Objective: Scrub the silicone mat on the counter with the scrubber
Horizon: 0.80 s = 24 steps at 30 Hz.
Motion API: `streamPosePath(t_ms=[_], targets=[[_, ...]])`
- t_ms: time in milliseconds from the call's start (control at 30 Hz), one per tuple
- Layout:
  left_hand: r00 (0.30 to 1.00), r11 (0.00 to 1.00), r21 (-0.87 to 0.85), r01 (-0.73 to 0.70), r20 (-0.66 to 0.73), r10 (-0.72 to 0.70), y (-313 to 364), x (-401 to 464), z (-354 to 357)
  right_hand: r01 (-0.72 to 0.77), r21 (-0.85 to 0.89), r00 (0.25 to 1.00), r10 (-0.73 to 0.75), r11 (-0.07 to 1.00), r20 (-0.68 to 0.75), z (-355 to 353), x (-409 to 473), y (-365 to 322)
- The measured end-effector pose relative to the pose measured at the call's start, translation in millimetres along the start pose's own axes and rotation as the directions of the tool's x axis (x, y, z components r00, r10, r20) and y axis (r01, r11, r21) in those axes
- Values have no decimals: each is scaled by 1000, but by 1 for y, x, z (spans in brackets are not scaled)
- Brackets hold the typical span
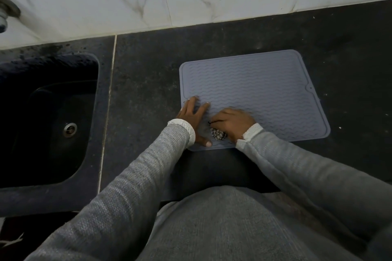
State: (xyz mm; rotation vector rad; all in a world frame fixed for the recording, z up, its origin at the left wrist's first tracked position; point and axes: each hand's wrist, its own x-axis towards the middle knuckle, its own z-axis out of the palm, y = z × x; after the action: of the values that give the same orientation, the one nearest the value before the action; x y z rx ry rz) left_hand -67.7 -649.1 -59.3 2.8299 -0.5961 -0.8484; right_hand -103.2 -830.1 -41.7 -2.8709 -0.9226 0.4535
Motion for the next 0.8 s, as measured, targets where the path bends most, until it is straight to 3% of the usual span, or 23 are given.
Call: streamPosePath(t_ms=[200, 333, 467, 600, 800], targets=[[1000, 1000, -17, -9, 2, 9, 2, -3, -4, -77, 67, 996, 80, 995, -45, 5, -47, 42], [1000, 1000, 26, 17, 7, -17, 6, -3, -7, -167, 95, 986, 168, 981, 0, 1, -51, 44], [998, 997, 45, 67, 13, -68, 12, 0, -7, -51, 113, 977, 73, 992, -200, -10, -26, 18], [995, 993, 76, 92, 34, -95, 15, 2, -7, -51, 24, 999, 51, 998, 5, -11, 3, -6], [997, 997, 26, 69, 26, -70, 12, -1, -9, -125, 116, 989, 133, 985, -65, 0, -45, 49]])
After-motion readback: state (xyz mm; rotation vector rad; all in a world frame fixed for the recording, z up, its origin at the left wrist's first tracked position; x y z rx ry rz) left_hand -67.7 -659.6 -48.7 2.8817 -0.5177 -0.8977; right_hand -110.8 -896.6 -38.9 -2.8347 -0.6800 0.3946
